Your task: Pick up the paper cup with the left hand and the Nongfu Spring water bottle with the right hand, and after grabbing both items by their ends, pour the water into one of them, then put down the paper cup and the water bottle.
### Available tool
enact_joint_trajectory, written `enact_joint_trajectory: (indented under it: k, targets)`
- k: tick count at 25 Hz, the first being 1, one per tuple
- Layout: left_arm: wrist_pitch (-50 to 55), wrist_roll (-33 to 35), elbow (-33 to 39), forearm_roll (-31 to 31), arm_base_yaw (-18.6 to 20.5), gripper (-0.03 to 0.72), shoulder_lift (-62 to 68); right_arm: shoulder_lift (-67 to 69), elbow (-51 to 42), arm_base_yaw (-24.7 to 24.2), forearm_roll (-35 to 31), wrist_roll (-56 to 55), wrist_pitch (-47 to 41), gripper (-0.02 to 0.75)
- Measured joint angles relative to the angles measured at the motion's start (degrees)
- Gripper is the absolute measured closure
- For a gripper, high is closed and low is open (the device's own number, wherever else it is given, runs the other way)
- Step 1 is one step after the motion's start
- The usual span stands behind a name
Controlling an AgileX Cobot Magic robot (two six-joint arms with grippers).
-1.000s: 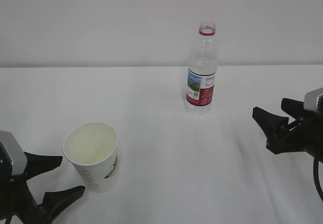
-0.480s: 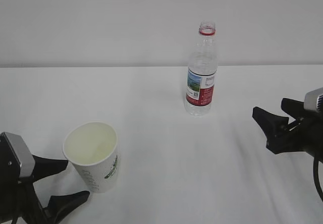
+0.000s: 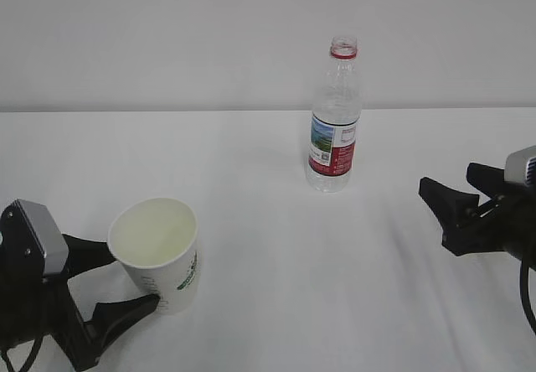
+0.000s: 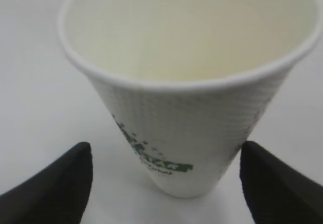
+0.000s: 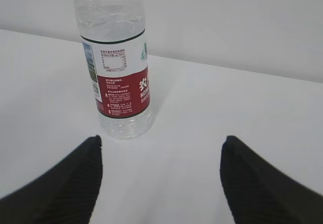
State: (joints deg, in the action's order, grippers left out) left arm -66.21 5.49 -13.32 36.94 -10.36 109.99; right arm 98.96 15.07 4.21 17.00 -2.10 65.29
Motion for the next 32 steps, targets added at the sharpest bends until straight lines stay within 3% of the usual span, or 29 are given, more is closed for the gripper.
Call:
enact_joint_trajectory:
  k: [7, 14, 25, 32]
  targets:
    - [0.0, -1.8, -0.9, 0.9, 0.0, 0.003, 0.1, 0.0, 0.0, 0.0, 0.0, 0.0, 0.0, 0.188]
    - [0.1, -2.0, -6.6, 0.6, 0.0, 0.003, 0.1, 0.0, 0.0, 0.0, 0.0, -0.1, 0.0, 0.188]
    - [0.1, -4.5, -7.1, -0.8, 0.0, 0.004, 0.1, 0.0, 0.0, 0.0, 0.0, -0.1, 0.0, 0.188]
    - [0.1, -7.4, -7.1, 3.3, 0.0, 0.007, 0.1, 0.0, 0.0, 0.0, 0.0, -0.1, 0.0, 0.188]
